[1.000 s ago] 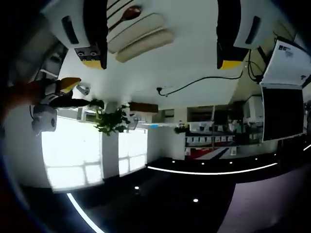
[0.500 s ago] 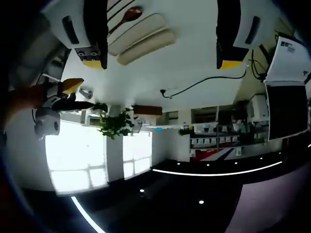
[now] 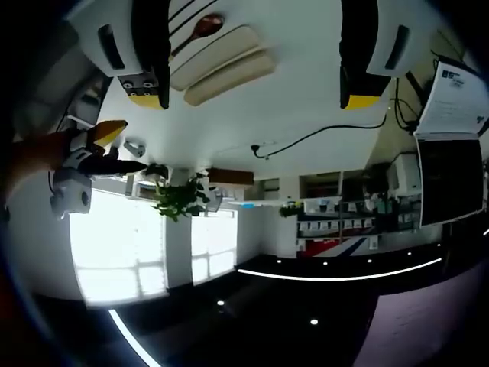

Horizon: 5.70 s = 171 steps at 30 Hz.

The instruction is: Arrange the utensils inside the cutlery case until each visible utensil rests in its matching compartment.

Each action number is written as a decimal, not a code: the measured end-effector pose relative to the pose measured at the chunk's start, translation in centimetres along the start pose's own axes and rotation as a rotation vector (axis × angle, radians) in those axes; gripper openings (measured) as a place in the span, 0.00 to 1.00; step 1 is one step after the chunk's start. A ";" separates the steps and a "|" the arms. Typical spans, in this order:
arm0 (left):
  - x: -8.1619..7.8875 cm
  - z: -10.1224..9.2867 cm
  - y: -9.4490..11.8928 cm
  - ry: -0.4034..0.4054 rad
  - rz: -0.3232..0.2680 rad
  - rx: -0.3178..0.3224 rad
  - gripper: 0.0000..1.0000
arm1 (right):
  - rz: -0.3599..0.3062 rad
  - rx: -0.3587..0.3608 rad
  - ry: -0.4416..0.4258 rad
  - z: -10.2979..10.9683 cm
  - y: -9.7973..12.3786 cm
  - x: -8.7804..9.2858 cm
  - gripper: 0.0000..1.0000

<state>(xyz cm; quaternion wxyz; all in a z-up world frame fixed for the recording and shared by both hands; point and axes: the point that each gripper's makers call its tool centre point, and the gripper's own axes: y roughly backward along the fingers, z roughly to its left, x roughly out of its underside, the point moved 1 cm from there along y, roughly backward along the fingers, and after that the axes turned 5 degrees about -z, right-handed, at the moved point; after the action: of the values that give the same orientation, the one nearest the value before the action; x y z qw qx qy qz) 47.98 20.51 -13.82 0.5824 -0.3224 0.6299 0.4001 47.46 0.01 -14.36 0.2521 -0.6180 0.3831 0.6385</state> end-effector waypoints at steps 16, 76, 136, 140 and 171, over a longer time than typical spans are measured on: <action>0.1 -0.2 0.2 -0.009 0.004 0.001 0.95 | 0.008 0.000 0.011 0.0 0.3 0.3 0.96; 0.6 0.0 -0.2 -0.020 0.050 0.005 0.84 | 0.257 -0.289 0.139 -0.1 -2.1 3.3 0.57; 0.7 1.1 0.3 -0.014 0.085 -0.035 0.85 | 0.583 -0.867 0.348 8.2 -1.7 15.9 0.24; 0.8 1.3 0.2 -0.010 0.086 -0.041 0.85 | 0.590 -0.872 0.355 8.2 -1.8 16.1 0.24; 0.8 1.2 -0.1 -0.002 0.085 -0.038 0.85 | 0.686 -0.837 0.411 8.6 -2.7 19.5 0.20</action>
<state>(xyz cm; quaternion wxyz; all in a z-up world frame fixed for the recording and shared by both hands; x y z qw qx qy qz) 48.53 21.53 -14.59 0.5595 -0.3059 0.6346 0.4366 42.34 5.46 -34.49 -0.3147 -0.6168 0.3175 0.6479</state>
